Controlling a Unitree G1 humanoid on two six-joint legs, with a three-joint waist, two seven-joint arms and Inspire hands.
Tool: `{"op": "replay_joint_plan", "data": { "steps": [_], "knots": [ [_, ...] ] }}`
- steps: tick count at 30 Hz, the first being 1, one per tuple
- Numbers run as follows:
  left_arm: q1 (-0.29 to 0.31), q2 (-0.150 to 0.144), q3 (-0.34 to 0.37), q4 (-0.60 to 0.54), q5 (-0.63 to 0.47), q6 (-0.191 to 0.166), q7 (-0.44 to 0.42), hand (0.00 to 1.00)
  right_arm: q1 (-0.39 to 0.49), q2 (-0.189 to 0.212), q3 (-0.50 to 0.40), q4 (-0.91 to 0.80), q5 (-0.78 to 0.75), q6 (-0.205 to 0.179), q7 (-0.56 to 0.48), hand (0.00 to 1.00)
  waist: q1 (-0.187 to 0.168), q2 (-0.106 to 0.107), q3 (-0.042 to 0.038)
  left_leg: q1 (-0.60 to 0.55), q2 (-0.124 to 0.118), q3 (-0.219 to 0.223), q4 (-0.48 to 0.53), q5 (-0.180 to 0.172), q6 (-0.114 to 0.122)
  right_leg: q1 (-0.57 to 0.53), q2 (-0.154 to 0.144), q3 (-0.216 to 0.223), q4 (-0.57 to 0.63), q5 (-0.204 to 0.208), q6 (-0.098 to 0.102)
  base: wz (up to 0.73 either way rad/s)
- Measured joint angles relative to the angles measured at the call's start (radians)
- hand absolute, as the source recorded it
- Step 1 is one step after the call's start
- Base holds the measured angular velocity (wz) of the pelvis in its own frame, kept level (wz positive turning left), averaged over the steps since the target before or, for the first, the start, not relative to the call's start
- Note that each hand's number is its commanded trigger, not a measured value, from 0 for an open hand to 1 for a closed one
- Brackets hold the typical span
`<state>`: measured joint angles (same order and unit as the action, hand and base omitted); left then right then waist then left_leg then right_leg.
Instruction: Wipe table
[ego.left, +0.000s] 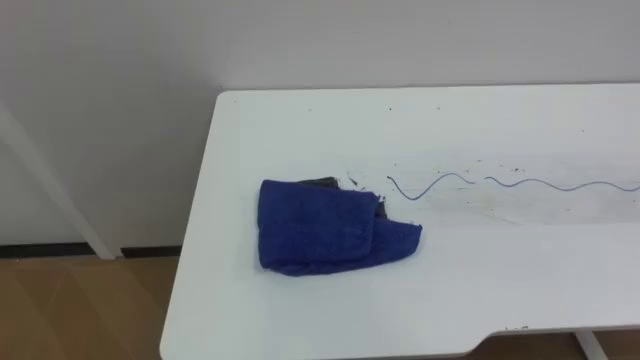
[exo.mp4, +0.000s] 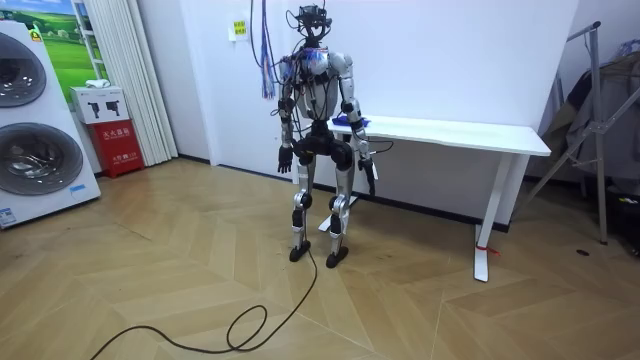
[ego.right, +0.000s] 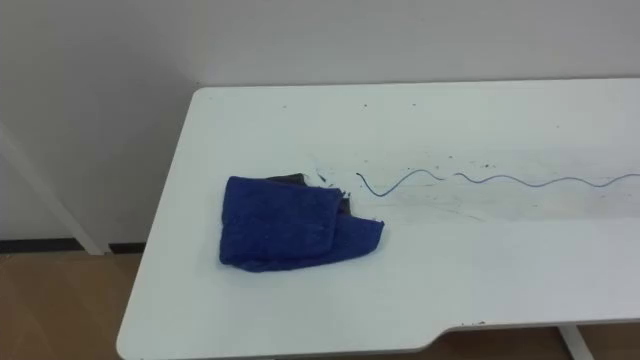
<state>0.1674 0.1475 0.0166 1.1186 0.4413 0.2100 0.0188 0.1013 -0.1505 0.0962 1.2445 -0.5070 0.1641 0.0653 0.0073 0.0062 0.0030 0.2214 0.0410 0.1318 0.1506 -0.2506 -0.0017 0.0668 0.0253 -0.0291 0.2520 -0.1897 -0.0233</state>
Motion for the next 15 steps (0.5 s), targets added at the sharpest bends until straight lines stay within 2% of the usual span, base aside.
{"op": "replay_joint_plan", "data": {
  "steps": [12,15],
  "knots": [
    [0.001,-0.001,0.018,0.000,0.001,0.000,-0.001,0.00,-0.001,0.000,-0.003,0.000,0.004,0.001,0.003,0.00,0.002,0.002,-0.0015,0.000,0.000,0.001,-0.001,0.000,0.000,-0.001,0.001,0.001,-0.002,0.000,0.000,0.00],
    [0.002,0.001,0.026,0.000,0.001,0.006,-0.002,0.00,-0.001,-0.001,-0.010,0.002,0.055,0.006,0.003,0.00,0.002,0.001,-0.0009,0.000,0.001,0.001,-0.002,0.000,0.000,-0.001,0.001,0.001,-0.004,0.000,0.000,0.00]
  ]
}}
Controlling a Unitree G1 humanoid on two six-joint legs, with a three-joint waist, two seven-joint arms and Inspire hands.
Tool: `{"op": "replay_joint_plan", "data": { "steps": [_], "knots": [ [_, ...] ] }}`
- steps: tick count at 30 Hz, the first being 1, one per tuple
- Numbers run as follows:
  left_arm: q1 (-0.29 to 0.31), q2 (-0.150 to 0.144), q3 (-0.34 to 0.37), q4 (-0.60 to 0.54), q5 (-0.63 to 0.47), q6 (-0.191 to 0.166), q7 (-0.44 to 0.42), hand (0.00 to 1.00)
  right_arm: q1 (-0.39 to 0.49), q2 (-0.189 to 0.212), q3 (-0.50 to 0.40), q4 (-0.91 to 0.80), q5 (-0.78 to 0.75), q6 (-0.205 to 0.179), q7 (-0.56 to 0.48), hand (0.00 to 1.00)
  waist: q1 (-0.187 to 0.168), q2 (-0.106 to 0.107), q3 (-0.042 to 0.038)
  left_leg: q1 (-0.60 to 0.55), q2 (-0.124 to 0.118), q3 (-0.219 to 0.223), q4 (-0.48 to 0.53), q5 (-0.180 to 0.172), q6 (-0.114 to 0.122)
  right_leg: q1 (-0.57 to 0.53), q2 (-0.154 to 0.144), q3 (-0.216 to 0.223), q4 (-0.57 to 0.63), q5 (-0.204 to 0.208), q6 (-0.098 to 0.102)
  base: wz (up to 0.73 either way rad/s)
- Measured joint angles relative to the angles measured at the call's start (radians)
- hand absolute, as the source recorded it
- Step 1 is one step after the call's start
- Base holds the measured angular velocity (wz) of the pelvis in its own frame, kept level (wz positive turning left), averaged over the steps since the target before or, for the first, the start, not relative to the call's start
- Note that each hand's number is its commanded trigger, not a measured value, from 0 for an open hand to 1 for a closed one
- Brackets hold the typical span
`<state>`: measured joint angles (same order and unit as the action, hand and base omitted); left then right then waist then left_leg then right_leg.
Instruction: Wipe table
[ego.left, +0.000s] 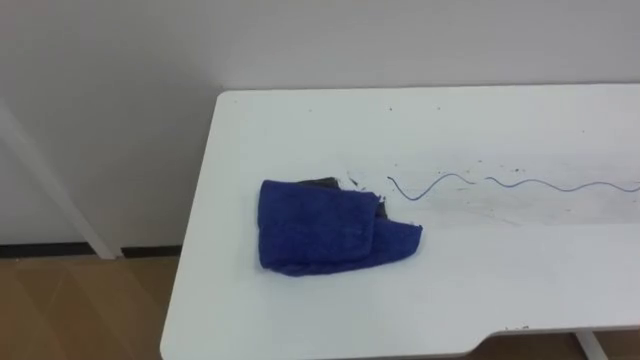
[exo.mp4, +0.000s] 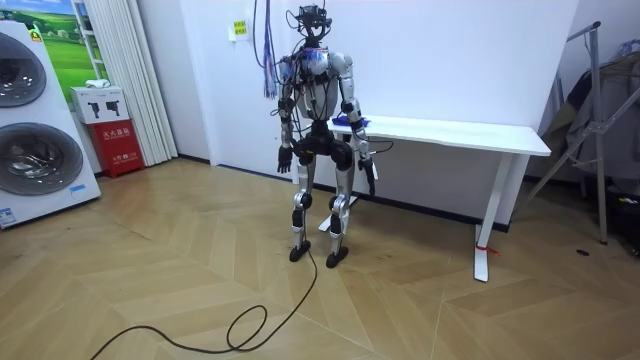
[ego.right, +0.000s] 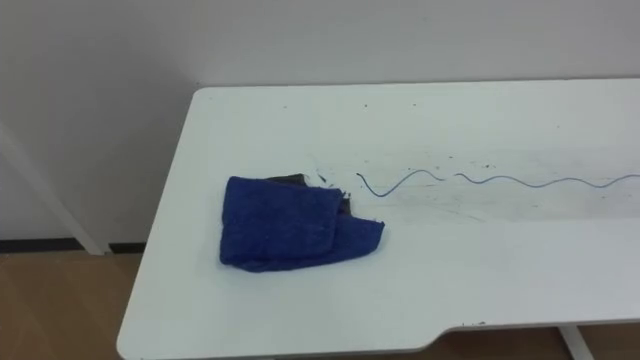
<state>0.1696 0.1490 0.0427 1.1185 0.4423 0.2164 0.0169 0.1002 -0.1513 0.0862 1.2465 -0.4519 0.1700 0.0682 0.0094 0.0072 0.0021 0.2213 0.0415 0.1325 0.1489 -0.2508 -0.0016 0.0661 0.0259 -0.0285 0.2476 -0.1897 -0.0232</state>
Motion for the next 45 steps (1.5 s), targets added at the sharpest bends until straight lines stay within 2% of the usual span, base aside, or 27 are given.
{"op": "replay_joint_plan", "data": {
  "steps": [2,5,8,9,10,11,13,14,15,16,19,22,25,26,27,31,34,38,41,43,45],
  "knots": [
    [0.001,0.000,0.007,0.000,-0.001,0.004,-0.002,0.00,0.002,-0.002,-0.003,0.011,0.062,0.003,-0.001,0.00,0.000,0.000,-0.0018,0.001,0.000,0.000,-0.001,0.000,0.000,0.002,0.000,0.001,-0.003,0.000,0.000,0.00],
    [0.008,-0.001,0.038,0.000,-0.008,0.017,-0.010,0.00,0.004,-0.003,-0.061,0.055,0.137,0.006,-0.012,0.00,-0.003,0.000,-0.0063,0.002,0.000,0.000,0.001,0.000,0.000,0.004,-0.001,0.001,-0.004,0.000,0.000,0.00],
    [0.021,0.000,0.090,-0.002,-0.013,0.025,-0.010,0.00,0.023,-0.007,-0.164,0.097,0.287,0.012,-0.053,0.00,-0.008,-0.002,-0.0054,0.008,-0.001,0.000,0.002,0.000,0.000,0.011,-0.001,0.004,-0.010,0.000,0.001,0.01],
    [0.030,0.002,0.123,-0.003,-0.013,0.026,-0.014,0.00,0.038,-0.012,-0.234,0.117,0.361,0.013,-0.064,0.00,-0.022,-0.005,-0.0025,0.016,-0.001,-0.001,0.002,0.000,0.000,0.022,-0.003,0.000,-0.013,-0.003,0.002,0.13],
    [0.044,0.003,0.171,-0.005,-0.012,0.025,-0.017,0.00,0.048,-0.021,-0.313,0.132,0.426,0.014,-0.075,0.00,-0.041,-0.008,-0.0033,0.018,-0.002,-0.001,0.001,0.000,0.000,0.025,-0.006,0.001,-0.008,-0.009,0.003,0.12],
    [0.048,0.003,0.197,-0.006,-0.012,0.025,-0.019,0.00,0.054,-0.029,-0.352,0.139,0.459,0.014,-0.081,0.00,-0.046,-0.008,-0.0032,0.019,-0.002,-0.001,0.000,0.000,0.000,0.025,-0.006,0.000,-0.008,-0.009,0.004,0.06],
    [0.069,0.018,0.272,-0.013,-0.015,0.025,-0.026,0.00,0.071,-0.078,-0.535,0.156,0.583,0.027,-0.111,0.00,-0.079,-0.013,-0.0013,0.018,-0.002,-0.003,-0.002,0.000,0.000,0.024,-0.006,0.003,-0.007,-0.010,0.004,0.00],
    [0.075,0.024,0.293,-0.019,-0.015,0.026,-0.028,0.00,0.075,-0.094,-0.587,0.154,0.616,0.028,-0.118,0.00,-0.086,-0.014,-0.0011,0.018,-0.002,-0.003,-0.004,0.000,0.000,0.023,-0.005,0.004,-0.008,-0.010,0.004,0.00],
    [0.077,0.041,0.334,-0.026,-0.015,0.027,-0.028,0.00,0.084,-0.133,-0.674,0.151,0.678,0.029,-0.144,0.00,-0.096,-0.018,-0.0006,0.016,-0.002,-0.002,-0.004,0.000,0.000,0.020,-0.004,0.008,-0.007,-0.010,0.004,-0.04],
    [0.077,0.064,0.364,-0.040,-0.017,0.030,-0.028,0.00,0.084,-0.177,-0.729,0.150,0.737,0.028,-0.187,0.00,-0.107,-0.021,0.0008,0.012,-0.001,-0.001,-0.005,0.000,0.000,0.016,-0.003,0.011,-0.007,-0.011,0.004,-0.05],
    [0.063,0.120,0.378,-0.071,-0.019,0.023,-0.028,0.00,0.065,-0.262,-0.799,0.098,0.772,0.021,-0.300,0.00,-0.129,-0.034,-0.0007,-0.001,-0.001,0.004,-0.004,-0.001,0.000,-0.003,0.003,0.022,0.001,-0.009,0.004,-0.08],
    [0.052,0.139,0.375,-0.071,-0.024,0.015,-0.028,0.00,0.017,-0.298,-0.788,-0.007,0.764,0.002,-0.391,0.00,-0.129,-0.039,-0.0001,-0.003,0.000,0.030,-0.007,-0.001,0.000,-0.020,0.007,0.034,0.015,-0.005,0.001,-0.27],
    [0.038,0.136,0.333,-0.079,-0.060,0.000,-0.030,0.00,-0.037,-0.298,-0.760,-0.138,0.748,-0.004,-0.462,0.00,-0.124,-0.052,-0.0026,-0.003,0.000,0.050,-0.013,-0.001,0.000,-0.036,0.010,0.044,0.030,-0.003,0.001,-0.20],
    [0.037,0.136,0.324,-0.078,-0.061,-0.001,-0.029,0.00,-0.052,-0.298,-0.754,-0.162,0.735,-0.004,-0.478,0.00,-0.123,-0.050,-0.0009,-0.006,0.000,0.052,-0.013,-0.001,0.000,-0.038,0.011,0.047,0.028,-0.003,0.001,-0.18],
    [0.036,0.136,0.306,-0.079,-0.061,-0.005,-0.029,0.00,-0.079,-0.299,-0.731,-0.209,0.701,-0.006,-0.510,0.00,-0.118,-0.056,-0.0035,-0.012,0.000,0.056,-0.012,-0.001,0.000,-0.047,0.011,0.050,0.029,-0.003,0.001,-0.06],
    [0.022,0.133,0.246,-0.084,-0.071,-0.009,-0.028,0.00,-0.102,-0.297,-0.617,-0.434,0.584,-0.008,-0.562,0.00,-0.092,-0.061,-0.0021,-0.019,-0.001,0.057,-0.001,-0.001,0.000,-0.054,0.008,0.048,0.026,-0.002,0.002,-0.01],
    [0.020,0.128,0.222,-0.088,-0.093,-0.017,-0.027,0.00,-0.104,-0.296,-0.554,-0.643,0.415,-0.016,-0.577,0.00,-0.077,-0.056,-0.0016,-0.032,-0.001,0.058,0.004,-0.001,0.000,-0.069,0.008,0.046,0.027,-0.002,0.002,0.00],
    [0.021,0.122,0.173,-0.089,-0.105,-0.019,-0.025,0.00,-0.106,-0.293,-0.470,-0.864,0.275,-0.021,-0.592,0.00,-0.051,-0.049,-0.0038,-0.034,0.002,0.056,0.005,0.000,0.000,-0.068,0.010,0.038,0.027,-0.002,0.001,0.02],
    [0.019,0.115,0.110,-0.088,-0.147,-0.023,-0.023,0.00,-0.121,-0.259,-0.384,-1.035,0.168,-0.025,-0.591,0.00,-0.032,-0.052,-0.0007,-0.039,0.003,0.051,0.005,0.000,0.000,-0.066,0.006,0.016,0.025,-0.002,0.001,0.04],
    [0.010,0.105,0.062,-0.077,-0.154,-0.027,-0.022,0.00,-0.154,-0.230,-0.302,-1.113,0.059,-0.045,-0.588,0.00,-0.027,-0.051,0.0003,-0.045,0.004,0.047,0.007,0.000,0.000,-0.062,0.001,-0.007,0.012,0.003,-0.001,0.11],
    [0.003,0.098,0.044,-0.078,-0.162,-0.031,-0.022,0.00,-0.179,-0.228,-0.248,-1.148,0.003,-0.049,-0.570,0.00,-0.007,-0.051,0.0000,-0.047,0.004,0.045,0.007,0.000,0.000,-0.062,0.001,-0.008,0.008,0.005,0.000,0.09]
  ]
}}
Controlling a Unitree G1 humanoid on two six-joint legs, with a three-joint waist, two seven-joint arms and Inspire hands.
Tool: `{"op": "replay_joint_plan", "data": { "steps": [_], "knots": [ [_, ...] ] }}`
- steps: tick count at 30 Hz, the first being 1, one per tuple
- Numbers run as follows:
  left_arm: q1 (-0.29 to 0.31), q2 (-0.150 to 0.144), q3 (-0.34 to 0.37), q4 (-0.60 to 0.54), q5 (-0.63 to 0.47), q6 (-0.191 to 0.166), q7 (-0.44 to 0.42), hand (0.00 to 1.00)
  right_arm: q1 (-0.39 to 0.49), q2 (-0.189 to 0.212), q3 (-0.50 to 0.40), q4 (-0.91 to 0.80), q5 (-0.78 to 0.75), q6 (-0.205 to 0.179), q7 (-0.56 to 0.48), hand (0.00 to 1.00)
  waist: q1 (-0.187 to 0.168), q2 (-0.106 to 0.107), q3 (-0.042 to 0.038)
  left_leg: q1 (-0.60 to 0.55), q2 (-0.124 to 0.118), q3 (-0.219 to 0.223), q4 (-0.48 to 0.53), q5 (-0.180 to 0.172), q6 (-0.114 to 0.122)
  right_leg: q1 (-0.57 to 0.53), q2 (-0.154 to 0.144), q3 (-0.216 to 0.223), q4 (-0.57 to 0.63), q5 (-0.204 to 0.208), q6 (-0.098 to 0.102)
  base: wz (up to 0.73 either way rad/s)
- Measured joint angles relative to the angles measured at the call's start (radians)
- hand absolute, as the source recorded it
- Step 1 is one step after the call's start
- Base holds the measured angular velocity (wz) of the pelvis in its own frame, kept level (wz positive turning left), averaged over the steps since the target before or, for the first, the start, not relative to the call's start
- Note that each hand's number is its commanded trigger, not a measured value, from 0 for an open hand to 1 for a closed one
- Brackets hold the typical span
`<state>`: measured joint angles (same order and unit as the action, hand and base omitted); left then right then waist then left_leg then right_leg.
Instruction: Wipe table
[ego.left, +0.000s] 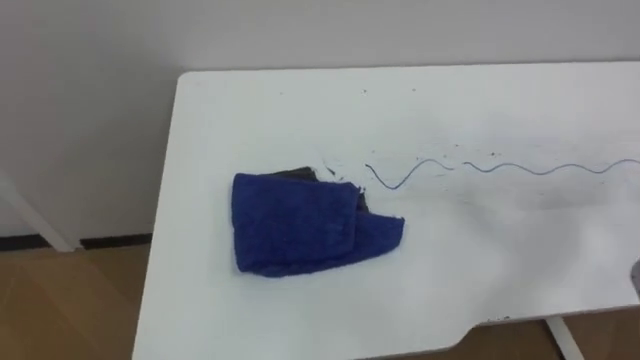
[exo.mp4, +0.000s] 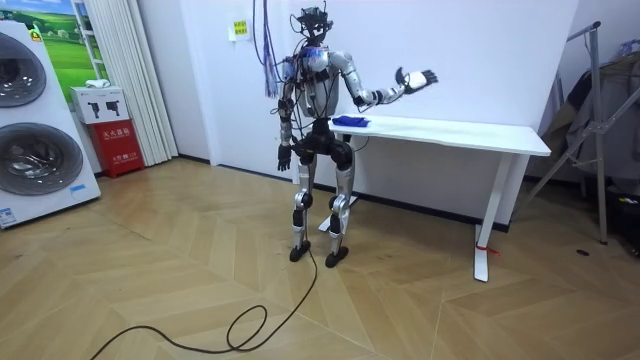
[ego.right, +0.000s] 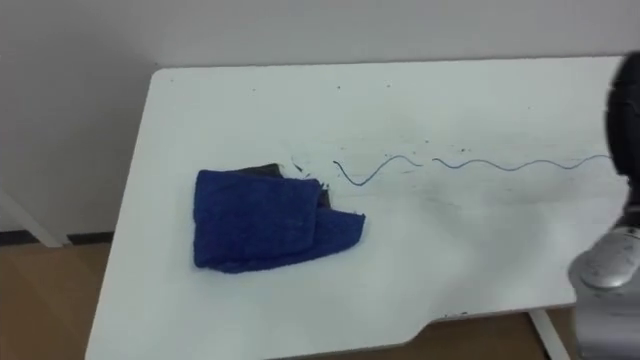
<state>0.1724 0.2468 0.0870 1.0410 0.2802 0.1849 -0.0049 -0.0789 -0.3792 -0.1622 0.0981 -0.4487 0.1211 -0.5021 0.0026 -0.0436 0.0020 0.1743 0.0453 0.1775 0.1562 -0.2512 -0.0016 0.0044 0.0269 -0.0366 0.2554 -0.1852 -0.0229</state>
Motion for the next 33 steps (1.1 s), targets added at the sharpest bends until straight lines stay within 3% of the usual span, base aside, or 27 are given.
{"op": "replay_joint_plan", "data": {
  "steps": [2,4,11,16,23,33],
  "knots": [
    [-0.007,0.000,-0.025,0.000,-0.017,-0.003,0.002,0.00,-0.026,0.000,0.043,-0.030,-0.029,-0.001,0.014,0.00,0.006,-0.001,-0.0004,-0.009,-0.001,-0.009,0.000,0.000,0.000,0.002,-0.004,-0.015,0.000,0.000,0.000,0.18],
    [-0.010,0.000,-0.054,-0.001,-0.009,-0.009,0.001,0.00,-0.036,0.000,0.100,-0.072,-0.046,0.001,0.026,0.00,0.036,-0.001,-0.0003,-0.014,-0.001,-0.019,0.001,0.000,0.000,-0.003,-0.006,-0.026,-0.001,0.000,0.000,0.11],
    [-0.021,0.001,-0.054,-0.010,-0.007,-0.012,-0.007,0.00,-0.051,0.000,0.238,-0.189,-0.214,-0.016,0.116,0.00,0.082,0.001,-0.0017,-0.030,-0.001,-0.046,0.007,0.000,0.000,0.001,-0.008,-0.052,-0.014,0.000,0.000,0.08],
    [-0.067,0.000,-0.083,-0.010,-0.010,-0.026,-0.007,0.00,-0.075,0.001,0.363,-0.188,-0.324,-0.015,0.191,0.00,0.114,-0.002,-0.0014,-0.022,0.000,-0.053,0.006,0.000,0.000,0.015,-0.008,-0.056,-0.021,0.001,-0.001,0.03],
    [-0.085,-0.001,-0.132,-0.015,-0.009,-0.033,-0.047,0.00,-0.070,0.003,0.470,-0.129,-0.432,-0.009,0.292,0.00,0.120,-0.004,0.0058,-0.034,0.000,-0.074,0.006,0.000,0.000,0.026,-0.009,-0.081,-0.054,0.013,0.002,0.08],
    [-0.108,-0.001,-0.174,-0.021,-0.016,-0.042,-0.065,0.00,-0.046,0.019,0.548,0.020,-0.539,0.002,0.405,0.00,0.114,-0.004,0.0055,-0.043,0.000,-0.094,0.006,0.000,0.000,0.029,-0.011,-0.106,-0.056,0.013,0.002,0.07]
  ]
}}
